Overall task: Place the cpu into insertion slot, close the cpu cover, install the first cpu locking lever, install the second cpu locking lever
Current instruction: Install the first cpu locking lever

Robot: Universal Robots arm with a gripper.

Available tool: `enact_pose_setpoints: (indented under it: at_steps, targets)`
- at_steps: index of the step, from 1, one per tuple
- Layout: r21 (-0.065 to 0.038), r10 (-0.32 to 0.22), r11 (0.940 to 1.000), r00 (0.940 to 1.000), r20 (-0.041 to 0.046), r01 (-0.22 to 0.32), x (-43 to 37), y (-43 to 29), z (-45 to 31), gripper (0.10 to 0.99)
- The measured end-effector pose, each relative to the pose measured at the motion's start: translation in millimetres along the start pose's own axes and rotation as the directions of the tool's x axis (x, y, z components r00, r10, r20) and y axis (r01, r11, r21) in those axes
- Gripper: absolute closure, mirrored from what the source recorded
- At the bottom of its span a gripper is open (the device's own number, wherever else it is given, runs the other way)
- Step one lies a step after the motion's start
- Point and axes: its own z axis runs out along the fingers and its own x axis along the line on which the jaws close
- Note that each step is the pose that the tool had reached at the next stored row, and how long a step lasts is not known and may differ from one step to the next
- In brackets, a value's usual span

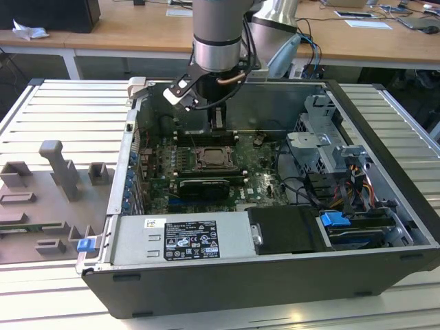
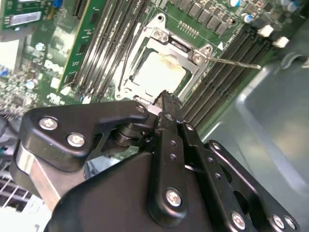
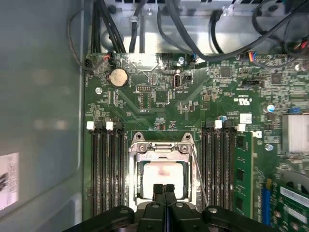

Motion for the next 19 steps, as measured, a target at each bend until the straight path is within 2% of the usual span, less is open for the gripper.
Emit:
enact_pose_setpoints:
  at_steps: [1,2,4,5,8,19]
  targets:
    - [0.000,0.000,1.0000,1.0000,0.0006,0.000,0.2,0.5,-9.5,0.980]
    - [0.000,0.000,1.0000,1.0000,0.0007,0.000,0.3,0.6,-11.6,0.980]
    - [0.000,-0.017,0.9998,0.9998,-0.0003,0.017,0.6,0.6,-12.2,0.980]
    - [0.001,-0.056,0.9984,0.9984,-0.0022,0.056,0.7,0.6,-12.2,0.980]
    - [0.001,-0.102,0.9948,0.9948,-0.0044,0.102,0.7,0.6,-12.2,0.980]
    - [0.001,-0.154,0.9881,0.9880,-0.0071,0.154,0.7,0.6,-12.2,0.980]
